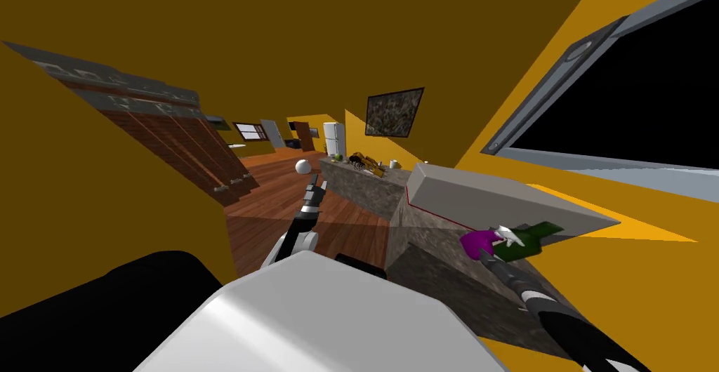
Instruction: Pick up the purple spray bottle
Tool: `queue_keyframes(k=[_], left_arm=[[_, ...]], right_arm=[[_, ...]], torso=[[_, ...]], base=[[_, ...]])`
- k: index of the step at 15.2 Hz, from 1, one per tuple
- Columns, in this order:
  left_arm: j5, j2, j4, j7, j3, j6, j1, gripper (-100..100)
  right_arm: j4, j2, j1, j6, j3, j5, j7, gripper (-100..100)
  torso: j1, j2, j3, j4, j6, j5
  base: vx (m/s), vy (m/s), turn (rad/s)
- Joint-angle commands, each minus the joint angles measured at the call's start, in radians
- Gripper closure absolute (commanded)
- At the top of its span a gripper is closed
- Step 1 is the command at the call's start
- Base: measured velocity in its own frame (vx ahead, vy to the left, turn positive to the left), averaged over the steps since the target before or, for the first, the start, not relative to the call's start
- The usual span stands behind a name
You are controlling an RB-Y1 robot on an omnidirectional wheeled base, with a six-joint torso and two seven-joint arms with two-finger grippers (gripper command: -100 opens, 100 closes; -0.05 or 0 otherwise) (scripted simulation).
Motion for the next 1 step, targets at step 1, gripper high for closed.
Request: queue_keyframes(k=[1], left_arm=[[0.000, 0.000, 0.000, 0.000, 0.000, 0.000, 0.000, 0]], right_arm=[[0.000, 0.000, 0.000, 0.000, 0.000, 0.000, 0.000, 100]], torso=[[0.000, 0.000, 0.000, 0.000, 0.000, 0.000]], base=[[-0.011, -0.024, -0.003]])
